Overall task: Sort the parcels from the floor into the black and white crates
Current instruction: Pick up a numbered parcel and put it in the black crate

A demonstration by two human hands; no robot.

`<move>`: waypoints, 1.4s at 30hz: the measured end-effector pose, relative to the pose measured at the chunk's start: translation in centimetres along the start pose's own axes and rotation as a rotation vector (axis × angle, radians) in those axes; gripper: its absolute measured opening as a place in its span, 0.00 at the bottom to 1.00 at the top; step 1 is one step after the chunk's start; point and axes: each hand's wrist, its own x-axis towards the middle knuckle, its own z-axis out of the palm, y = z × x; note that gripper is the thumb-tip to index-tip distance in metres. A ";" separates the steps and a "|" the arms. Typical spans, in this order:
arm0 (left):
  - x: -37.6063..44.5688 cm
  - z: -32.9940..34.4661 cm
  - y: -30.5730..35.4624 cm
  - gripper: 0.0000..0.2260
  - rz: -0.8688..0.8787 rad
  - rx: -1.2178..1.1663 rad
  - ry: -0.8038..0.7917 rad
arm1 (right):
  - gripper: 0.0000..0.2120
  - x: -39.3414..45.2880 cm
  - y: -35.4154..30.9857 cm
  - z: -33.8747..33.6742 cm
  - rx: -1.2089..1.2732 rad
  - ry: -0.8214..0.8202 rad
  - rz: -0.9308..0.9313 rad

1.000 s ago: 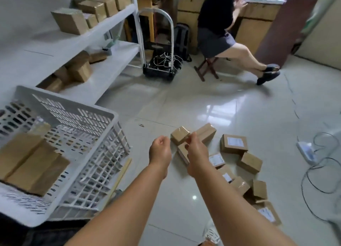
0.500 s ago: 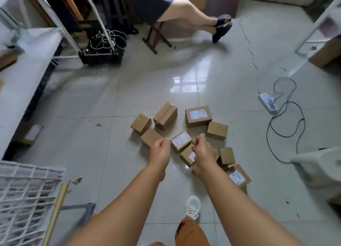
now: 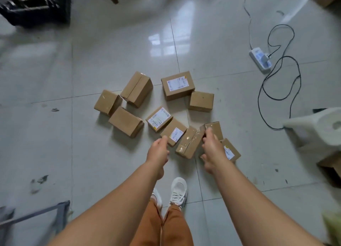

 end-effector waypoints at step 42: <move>28.5 7.3 -15.4 0.15 -0.503 -0.266 0.034 | 0.30 30.3 9.1 3.6 -1.062 0.167 -0.200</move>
